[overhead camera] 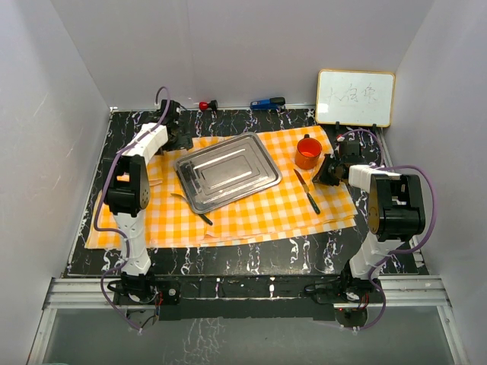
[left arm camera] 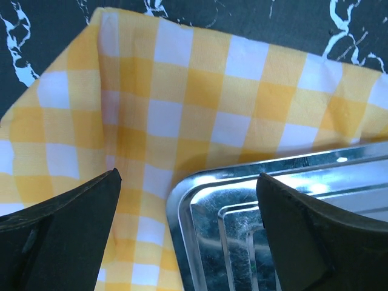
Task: Set the dinner table for one person
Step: Adjust the napkin at the center of the board.
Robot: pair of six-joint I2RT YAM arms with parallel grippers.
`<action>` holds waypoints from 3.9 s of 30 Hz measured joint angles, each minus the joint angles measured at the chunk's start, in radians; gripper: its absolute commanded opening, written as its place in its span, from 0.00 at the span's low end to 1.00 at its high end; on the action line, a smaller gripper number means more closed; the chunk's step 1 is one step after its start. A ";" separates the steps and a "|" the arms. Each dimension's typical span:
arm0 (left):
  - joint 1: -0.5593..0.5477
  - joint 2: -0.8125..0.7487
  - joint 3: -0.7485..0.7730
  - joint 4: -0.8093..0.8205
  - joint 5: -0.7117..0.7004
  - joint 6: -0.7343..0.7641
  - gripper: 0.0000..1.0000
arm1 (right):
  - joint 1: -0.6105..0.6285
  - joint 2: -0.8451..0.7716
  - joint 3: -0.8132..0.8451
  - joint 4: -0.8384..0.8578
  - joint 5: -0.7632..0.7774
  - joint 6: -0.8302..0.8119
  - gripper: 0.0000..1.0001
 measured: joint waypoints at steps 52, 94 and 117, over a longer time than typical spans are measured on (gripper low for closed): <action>0.247 0.141 0.487 -0.092 -0.166 0.101 0.94 | 0.003 0.019 0.000 0.033 -0.057 -0.021 0.00; 0.147 -0.134 -0.219 -0.172 -0.188 -0.177 0.82 | 0.015 0.037 0.138 -0.105 0.044 -0.033 0.00; 0.235 0.078 -0.022 -0.048 -0.069 -0.166 0.24 | 0.030 -0.030 0.003 -0.067 0.192 0.045 0.00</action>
